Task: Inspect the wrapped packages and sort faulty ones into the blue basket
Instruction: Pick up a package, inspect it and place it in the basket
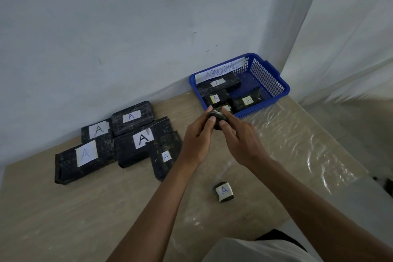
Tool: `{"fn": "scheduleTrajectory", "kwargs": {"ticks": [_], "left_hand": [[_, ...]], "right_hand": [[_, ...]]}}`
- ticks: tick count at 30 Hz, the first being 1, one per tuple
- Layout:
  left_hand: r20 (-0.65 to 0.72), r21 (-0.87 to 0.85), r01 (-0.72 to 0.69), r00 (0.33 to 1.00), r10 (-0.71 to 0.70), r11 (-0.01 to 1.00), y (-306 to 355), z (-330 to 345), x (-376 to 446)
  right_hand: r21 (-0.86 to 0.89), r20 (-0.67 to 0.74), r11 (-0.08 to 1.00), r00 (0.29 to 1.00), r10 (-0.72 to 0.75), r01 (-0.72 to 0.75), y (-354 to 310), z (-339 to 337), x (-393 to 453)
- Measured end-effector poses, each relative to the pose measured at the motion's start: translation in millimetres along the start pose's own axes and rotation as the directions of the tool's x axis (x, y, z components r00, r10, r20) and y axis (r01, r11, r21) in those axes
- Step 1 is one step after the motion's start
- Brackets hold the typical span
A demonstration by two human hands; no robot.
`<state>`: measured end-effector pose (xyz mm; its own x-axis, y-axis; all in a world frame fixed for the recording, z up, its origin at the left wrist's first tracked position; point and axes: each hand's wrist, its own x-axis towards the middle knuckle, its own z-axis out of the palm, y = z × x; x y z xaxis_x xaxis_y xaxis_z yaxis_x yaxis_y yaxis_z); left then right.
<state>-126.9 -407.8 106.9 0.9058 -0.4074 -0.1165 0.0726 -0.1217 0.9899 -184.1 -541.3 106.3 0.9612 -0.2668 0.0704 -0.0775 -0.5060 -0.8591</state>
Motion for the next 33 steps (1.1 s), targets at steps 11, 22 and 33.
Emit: {"fn": "scheduleTrajectory", "kwargs": {"ticks": [11, 22, 33], "left_hand": [[0.029, -0.472, 0.212, 0.974, -0.225, 0.856, 7.3, 104.8, 77.1], [-0.006, 0.685, 0.025, 1.0, -0.03, 0.728, -54.9, 136.7, 141.6], [0.071, 0.896, -0.108, 0.992, 0.102, 0.431, -89.0, 116.7, 160.6]], "right_hand": [[0.563, 0.205, 0.643, 0.841, 0.5, -0.52, 68.1, -110.3, 93.0], [0.368, -0.169, 0.846, 0.866, 0.47, -0.387, 170.3, -159.4, 161.5], [0.357, -0.14, 0.836, 0.86, 0.49, -0.418, 168.9, -112.2, 217.2]]}}
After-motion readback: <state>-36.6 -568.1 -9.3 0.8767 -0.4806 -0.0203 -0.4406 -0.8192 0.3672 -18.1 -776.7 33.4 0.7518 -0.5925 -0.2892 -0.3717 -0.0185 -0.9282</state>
